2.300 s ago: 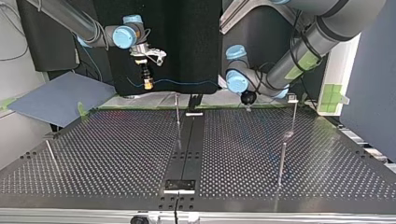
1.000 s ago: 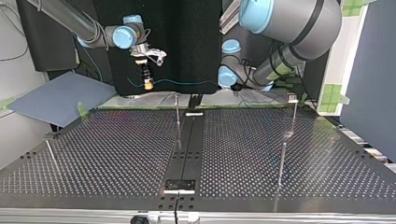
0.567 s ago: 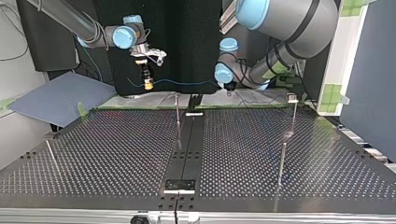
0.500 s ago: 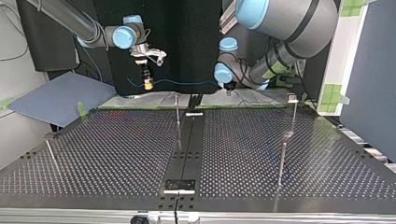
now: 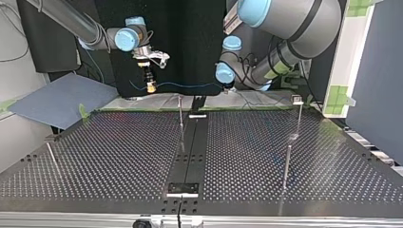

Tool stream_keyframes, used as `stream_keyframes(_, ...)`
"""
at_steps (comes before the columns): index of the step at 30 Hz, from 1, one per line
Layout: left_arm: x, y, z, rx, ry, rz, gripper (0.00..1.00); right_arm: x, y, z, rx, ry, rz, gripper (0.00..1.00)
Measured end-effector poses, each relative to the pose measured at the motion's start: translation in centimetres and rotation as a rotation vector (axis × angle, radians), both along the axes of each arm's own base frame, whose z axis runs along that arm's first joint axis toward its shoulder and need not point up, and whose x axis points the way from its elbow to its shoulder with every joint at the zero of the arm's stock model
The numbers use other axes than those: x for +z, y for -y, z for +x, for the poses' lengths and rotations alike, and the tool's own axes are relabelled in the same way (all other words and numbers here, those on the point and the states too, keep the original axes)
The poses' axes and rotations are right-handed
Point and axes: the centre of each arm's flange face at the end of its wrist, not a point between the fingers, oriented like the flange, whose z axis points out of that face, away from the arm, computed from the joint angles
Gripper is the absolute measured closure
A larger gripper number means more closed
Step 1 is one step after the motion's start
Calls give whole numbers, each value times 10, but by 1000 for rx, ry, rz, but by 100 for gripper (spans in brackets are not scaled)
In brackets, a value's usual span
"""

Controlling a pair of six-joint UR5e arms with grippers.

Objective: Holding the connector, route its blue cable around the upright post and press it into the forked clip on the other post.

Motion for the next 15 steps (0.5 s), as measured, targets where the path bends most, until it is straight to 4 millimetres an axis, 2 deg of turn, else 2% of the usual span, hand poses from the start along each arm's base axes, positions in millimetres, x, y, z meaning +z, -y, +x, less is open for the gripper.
stream_keyframes(15,1,32,-2,-68,36,-203,2,0,-3,3,6,-2,4,100)
